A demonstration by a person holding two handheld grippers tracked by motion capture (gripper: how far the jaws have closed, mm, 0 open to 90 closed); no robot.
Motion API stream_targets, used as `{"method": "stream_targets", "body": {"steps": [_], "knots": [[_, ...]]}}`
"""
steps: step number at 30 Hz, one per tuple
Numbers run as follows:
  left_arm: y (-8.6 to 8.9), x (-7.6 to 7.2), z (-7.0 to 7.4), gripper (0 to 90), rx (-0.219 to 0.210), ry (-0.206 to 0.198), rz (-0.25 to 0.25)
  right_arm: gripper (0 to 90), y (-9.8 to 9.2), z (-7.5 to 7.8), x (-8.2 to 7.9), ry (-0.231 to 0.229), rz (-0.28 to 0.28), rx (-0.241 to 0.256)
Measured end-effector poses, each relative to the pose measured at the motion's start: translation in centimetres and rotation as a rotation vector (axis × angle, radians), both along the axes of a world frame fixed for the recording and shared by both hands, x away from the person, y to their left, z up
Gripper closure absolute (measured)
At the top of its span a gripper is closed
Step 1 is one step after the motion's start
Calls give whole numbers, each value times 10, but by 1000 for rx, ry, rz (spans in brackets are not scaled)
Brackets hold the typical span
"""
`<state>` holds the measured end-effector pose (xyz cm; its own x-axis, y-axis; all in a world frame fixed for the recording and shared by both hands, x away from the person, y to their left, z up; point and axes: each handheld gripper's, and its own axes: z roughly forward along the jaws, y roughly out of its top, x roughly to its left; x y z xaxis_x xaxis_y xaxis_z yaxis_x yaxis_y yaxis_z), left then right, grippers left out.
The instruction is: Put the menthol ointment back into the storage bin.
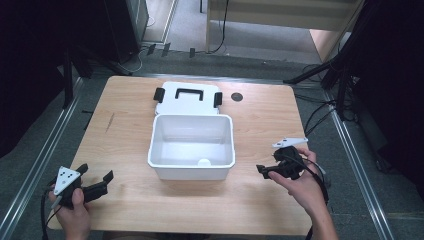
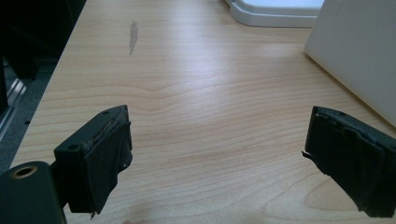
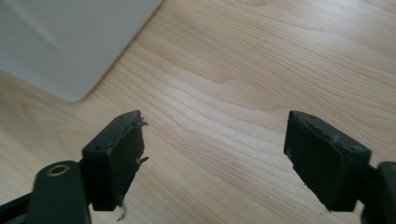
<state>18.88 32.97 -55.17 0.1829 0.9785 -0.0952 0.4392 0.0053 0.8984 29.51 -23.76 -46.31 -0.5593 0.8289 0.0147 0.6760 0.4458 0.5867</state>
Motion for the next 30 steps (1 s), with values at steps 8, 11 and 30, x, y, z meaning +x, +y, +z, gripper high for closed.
{"method": "stream_targets", "body": {"steps": [8,11,30], "knots": [[0,0,0,82,1,-3,1,147,-25,-32,-19,-129,-110,116],[0,0,0,82,2,-2,1,134,-42,-47,-28,-159,-158,157],[-1,1,0,82,3,5,2,137,-85,-82,-53,-261,-304,275]]}}
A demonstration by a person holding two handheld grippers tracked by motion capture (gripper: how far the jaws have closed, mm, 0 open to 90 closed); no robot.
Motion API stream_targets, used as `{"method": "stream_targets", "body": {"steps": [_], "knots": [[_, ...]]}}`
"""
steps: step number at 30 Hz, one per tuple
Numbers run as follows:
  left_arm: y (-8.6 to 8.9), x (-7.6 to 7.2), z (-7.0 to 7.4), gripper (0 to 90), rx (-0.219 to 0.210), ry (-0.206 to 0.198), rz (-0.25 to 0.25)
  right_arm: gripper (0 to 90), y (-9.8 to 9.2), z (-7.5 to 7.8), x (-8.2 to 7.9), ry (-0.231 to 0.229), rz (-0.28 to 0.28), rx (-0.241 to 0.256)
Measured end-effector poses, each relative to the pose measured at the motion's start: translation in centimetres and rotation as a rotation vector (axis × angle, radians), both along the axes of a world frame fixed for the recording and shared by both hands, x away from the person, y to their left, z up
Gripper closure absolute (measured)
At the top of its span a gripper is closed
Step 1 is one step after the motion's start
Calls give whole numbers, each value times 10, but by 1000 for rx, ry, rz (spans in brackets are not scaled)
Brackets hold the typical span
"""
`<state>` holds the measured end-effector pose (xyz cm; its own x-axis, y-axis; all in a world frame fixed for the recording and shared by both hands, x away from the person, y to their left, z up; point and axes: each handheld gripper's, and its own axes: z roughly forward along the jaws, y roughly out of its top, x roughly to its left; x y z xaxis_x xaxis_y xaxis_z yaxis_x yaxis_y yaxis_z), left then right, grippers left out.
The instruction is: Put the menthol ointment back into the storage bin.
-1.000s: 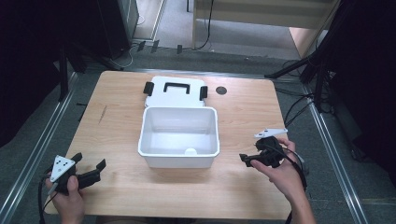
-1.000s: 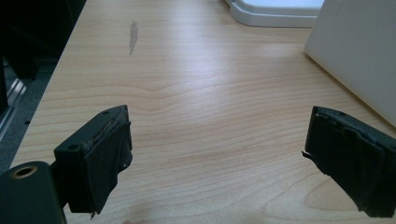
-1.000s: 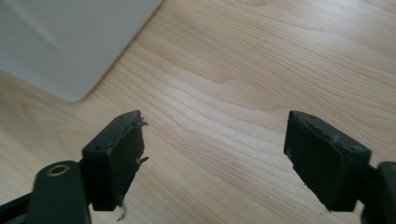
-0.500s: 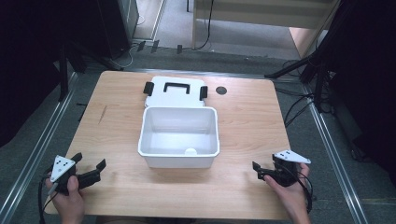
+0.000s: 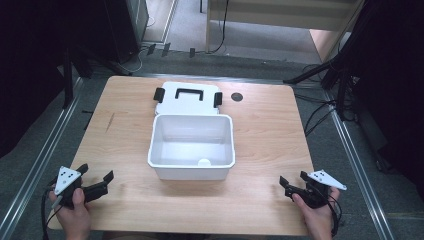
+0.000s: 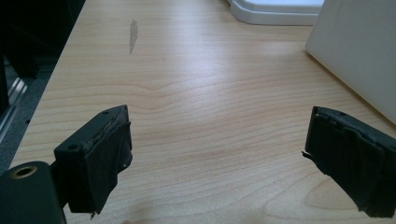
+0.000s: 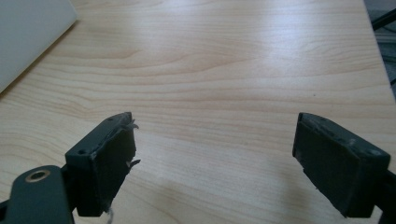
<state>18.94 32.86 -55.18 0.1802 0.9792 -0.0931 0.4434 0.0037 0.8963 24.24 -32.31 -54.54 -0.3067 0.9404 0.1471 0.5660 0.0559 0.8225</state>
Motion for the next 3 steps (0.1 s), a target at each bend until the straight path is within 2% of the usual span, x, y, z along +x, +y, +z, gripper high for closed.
{"method": "stream_targets", "body": {"steps": [3], "knots": [[0,0,0,82,0,0,1,138,-1,0,-1,-16,-2,23]]}}
